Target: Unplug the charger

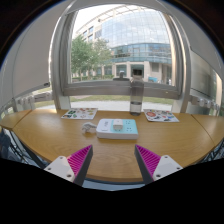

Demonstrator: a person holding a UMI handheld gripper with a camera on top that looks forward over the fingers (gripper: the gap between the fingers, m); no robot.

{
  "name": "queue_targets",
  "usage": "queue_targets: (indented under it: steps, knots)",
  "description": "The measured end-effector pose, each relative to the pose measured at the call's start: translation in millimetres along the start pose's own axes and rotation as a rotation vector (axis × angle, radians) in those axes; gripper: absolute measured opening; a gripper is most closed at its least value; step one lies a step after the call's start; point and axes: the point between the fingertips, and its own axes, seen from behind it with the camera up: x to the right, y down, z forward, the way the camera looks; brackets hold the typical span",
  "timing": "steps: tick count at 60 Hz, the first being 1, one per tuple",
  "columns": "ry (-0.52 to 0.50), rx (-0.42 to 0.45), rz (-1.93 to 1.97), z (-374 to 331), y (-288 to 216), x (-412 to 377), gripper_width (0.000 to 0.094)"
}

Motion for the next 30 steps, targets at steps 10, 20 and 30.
queue_targets:
  steps: [10,20,30]
  knots:
    - [0.078,-0.020,0.043,80,-36,2,0.0750]
    - [0.190,-0.041,0.072,126,-53,29,0.0534]
    - [0.216,-0.100,0.067,154,-37,27,0.0263]
